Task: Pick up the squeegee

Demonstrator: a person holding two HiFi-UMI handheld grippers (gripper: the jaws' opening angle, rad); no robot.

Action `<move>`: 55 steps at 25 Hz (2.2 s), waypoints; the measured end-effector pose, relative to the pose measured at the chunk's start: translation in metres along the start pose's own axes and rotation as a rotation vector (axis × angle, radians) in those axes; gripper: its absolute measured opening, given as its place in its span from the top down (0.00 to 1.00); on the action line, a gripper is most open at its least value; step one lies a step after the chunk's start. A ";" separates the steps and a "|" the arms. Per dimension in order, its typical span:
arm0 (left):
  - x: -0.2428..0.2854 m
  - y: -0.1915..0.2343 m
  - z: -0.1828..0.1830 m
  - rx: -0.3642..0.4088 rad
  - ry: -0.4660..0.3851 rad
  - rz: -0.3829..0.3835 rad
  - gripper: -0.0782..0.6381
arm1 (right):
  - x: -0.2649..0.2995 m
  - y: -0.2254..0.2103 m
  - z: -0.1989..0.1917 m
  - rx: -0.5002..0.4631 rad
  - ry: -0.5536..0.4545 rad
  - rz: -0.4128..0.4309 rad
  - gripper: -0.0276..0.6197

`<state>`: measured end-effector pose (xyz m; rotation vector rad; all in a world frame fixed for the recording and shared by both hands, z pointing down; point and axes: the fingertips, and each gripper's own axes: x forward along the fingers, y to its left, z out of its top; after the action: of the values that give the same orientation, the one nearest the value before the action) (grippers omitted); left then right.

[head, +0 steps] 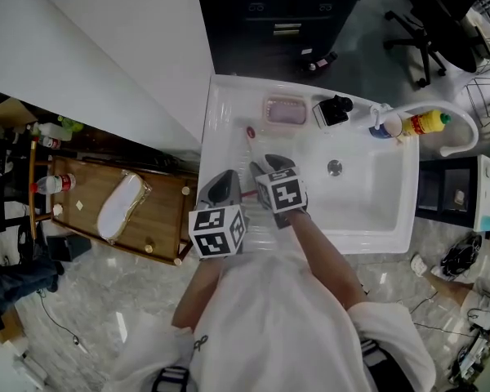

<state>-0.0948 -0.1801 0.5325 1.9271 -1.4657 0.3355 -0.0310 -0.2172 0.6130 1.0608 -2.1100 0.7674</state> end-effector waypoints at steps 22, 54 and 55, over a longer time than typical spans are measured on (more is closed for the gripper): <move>0.009 0.005 -0.004 -0.013 0.016 0.007 0.85 | 0.020 -0.001 -0.008 -0.051 0.130 -0.013 0.71; 0.016 0.003 -0.008 0.000 0.045 -0.010 0.85 | 0.030 0.006 -0.013 0.106 0.210 0.006 0.79; 0.016 0.003 -0.008 0.001 0.044 -0.010 0.85 | 0.030 0.005 -0.013 0.102 0.210 0.001 0.80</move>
<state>-0.0905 -0.1871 0.5482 1.9153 -1.4266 0.3716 -0.0456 -0.2186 0.6430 0.9859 -1.9113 0.9530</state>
